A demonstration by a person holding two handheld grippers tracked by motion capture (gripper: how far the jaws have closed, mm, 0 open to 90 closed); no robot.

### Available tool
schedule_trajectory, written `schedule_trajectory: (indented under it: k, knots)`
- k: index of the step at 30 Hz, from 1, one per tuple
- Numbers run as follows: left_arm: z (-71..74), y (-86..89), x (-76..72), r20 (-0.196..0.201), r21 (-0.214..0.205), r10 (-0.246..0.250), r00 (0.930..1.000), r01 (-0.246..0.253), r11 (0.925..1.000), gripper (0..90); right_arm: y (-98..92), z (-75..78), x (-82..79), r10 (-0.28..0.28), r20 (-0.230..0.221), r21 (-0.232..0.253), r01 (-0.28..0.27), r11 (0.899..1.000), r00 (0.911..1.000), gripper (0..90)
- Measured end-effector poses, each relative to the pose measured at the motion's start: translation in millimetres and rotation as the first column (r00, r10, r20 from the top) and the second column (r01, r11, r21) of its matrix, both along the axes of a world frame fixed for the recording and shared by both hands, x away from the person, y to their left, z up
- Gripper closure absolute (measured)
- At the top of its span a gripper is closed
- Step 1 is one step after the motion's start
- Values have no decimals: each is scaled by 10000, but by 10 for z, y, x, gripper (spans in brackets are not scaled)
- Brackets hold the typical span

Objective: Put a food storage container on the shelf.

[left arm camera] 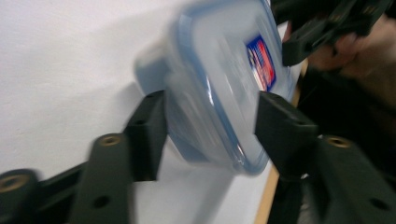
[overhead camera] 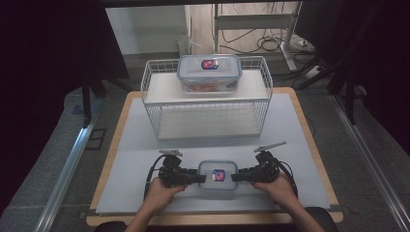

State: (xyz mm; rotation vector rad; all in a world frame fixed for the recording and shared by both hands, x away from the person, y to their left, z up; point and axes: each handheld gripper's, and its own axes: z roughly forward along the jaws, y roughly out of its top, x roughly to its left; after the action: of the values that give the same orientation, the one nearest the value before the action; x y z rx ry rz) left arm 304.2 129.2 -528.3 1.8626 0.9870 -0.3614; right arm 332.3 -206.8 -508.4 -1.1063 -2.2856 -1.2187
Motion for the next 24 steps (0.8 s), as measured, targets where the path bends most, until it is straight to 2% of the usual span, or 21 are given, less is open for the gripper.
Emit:
schedule_trajectory:
  k: [5,11,18,21,23,24]
  knots:
    - [9,3,-28,81,-15,63,9999,-63,10000,505,-4,13,-36,-133,31,8,133,9999,9999,545]
    - [11,21,-68,112,-185,123,9999,-121,9998,537,-41,-11,-68,-213,-187,420,220,9989,9996,568]
    - [25,25,-85,24,-236,285,9996,-284,9993,547,-31,5,-94,-322,-100,387,326,9987,9994,569]
    - [36,24,-81,18,-234,318,9995,-318,9992,549,-24,21,-94,-352,91,355,349,9988,9993,574]
    - [53,24,-78,43,-247,283,9996,-281,9993,554,-34,58,-89,-497,264,462,485,9978,9984,621]
    - [62,31,-77,42,-428,259,9997,-257,9988,558,-59,100,-84,-713,493,668,680,9954,9962,693]
